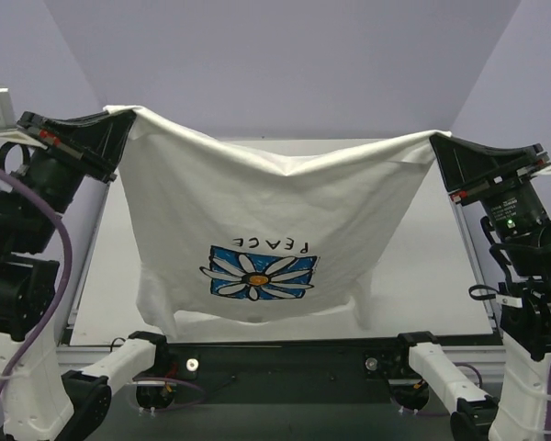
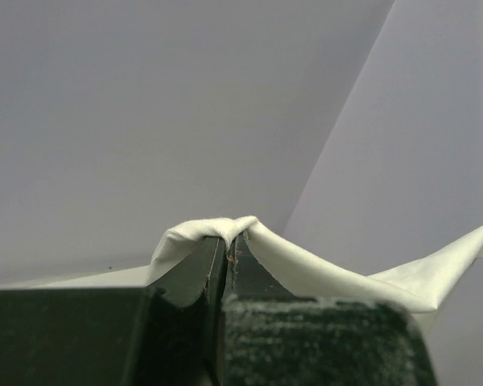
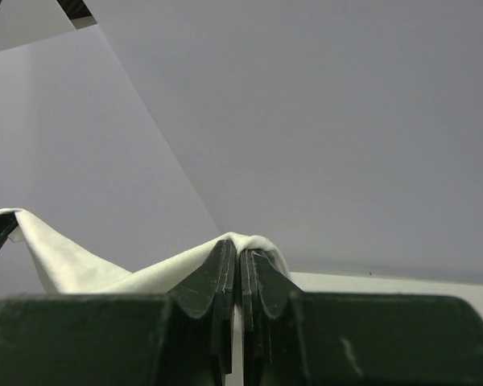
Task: Pin the brooch onto the clothing
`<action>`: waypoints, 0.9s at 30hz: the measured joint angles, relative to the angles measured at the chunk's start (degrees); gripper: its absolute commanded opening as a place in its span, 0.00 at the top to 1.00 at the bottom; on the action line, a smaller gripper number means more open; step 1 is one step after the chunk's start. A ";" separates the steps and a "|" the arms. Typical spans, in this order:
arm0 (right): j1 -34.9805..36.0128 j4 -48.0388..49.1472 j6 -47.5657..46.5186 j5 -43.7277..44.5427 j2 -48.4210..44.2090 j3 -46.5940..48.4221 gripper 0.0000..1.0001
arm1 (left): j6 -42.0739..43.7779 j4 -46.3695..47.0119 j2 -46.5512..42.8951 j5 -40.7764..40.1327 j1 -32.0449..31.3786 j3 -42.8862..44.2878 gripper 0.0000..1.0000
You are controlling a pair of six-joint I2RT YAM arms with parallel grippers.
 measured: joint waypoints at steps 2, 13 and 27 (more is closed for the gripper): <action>0.00 0.31 -0.35 0.15 1.14 -0.79 1.00 | 0.09 0.15 1.40 -0.09 0.00 -1.73 1.00; -0.02 3.61 -1.44 1.05 19.63 -2.93 1.00 | 0.22 2.78 15.96 -5.11 0.37 -12.24 1.00; -3.45 3.58 5.57 -0.50 53.27 27.56 1.00 | -1.86 0.92 47.30 -6.01 4.26 25.55 1.00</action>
